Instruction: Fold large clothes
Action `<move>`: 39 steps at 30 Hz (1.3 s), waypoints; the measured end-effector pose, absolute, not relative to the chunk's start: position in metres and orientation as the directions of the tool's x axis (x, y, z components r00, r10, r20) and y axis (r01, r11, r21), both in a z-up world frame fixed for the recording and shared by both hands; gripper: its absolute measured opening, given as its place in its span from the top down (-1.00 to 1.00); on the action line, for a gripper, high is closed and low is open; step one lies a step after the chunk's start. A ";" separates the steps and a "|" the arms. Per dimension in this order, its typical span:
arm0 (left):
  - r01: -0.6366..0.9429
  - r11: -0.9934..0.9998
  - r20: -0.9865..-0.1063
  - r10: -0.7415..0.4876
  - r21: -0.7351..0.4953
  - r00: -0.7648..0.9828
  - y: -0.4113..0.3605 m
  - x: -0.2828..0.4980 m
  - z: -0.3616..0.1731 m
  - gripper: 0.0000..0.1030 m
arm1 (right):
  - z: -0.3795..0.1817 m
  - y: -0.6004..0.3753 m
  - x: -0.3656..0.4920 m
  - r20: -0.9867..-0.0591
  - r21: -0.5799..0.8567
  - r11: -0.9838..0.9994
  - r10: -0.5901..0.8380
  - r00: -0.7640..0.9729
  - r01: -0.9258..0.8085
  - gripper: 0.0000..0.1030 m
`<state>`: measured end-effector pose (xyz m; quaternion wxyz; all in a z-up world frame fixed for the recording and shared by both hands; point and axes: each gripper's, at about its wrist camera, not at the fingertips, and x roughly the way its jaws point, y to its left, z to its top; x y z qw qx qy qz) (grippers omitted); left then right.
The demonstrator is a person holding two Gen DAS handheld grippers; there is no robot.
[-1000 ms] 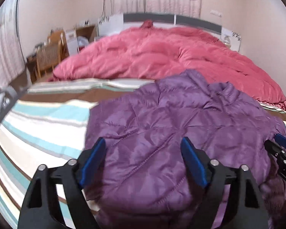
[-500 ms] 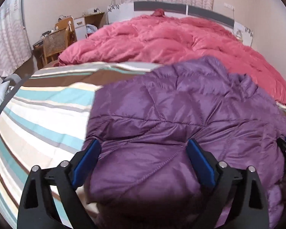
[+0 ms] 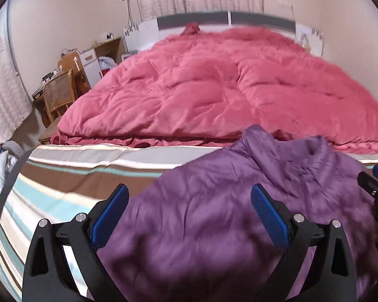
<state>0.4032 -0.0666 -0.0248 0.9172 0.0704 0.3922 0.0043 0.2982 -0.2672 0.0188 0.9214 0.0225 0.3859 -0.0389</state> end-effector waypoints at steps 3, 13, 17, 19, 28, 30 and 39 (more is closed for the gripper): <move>0.028 0.990 -0.746 0.088 0.142 0.660 -0.074 0.435 -0.040 -0.88 | 0.007 -0.267 0.328 -0.741 -0.007 0.996 -0.062 0.668 0.084 -0.05; -0.023 0.989 -0.800 0.134 0.149 0.585 -0.072 0.455 -0.095 -0.97 | -0.043 -0.270 0.359 -0.804 -0.026 0.991 -0.097 0.587 0.129 -0.05; -0.082 0.975 -0.771 0.214 0.206 0.600 -0.073 0.447 -0.097 -0.97 | -0.045 -0.272 0.349 -0.786 -0.065 0.979 -0.168 0.594 0.192 -0.05; -0.087 0.973 -0.772 0.224 0.214 0.594 -0.072 0.449 -0.098 -0.97 | -0.047 -0.275 0.351 -0.789 -0.056 0.979 -0.165 0.592 0.198 -0.05; -0.044 0.976 -0.783 0.197 0.212 0.590 -0.067 0.445 -0.078 -0.96 | -0.022 -0.287 0.338 -0.750 0.045 0.984 -0.083 0.657 0.175 -0.06; -0.058 0.986 -0.748 0.156 0.155 0.645 -0.054 0.426 -0.055 -0.96 | 0.000 -0.285 0.312 -0.706 0.056 0.988 -0.065 0.705 0.147 -0.06; -0.080 0.994 -0.684 0.111 0.078 0.721 -0.004 0.317 -0.044 -0.96 | 0.014 -0.241 0.211 -0.689 0.073 0.997 0.075 0.721 -0.034 -0.06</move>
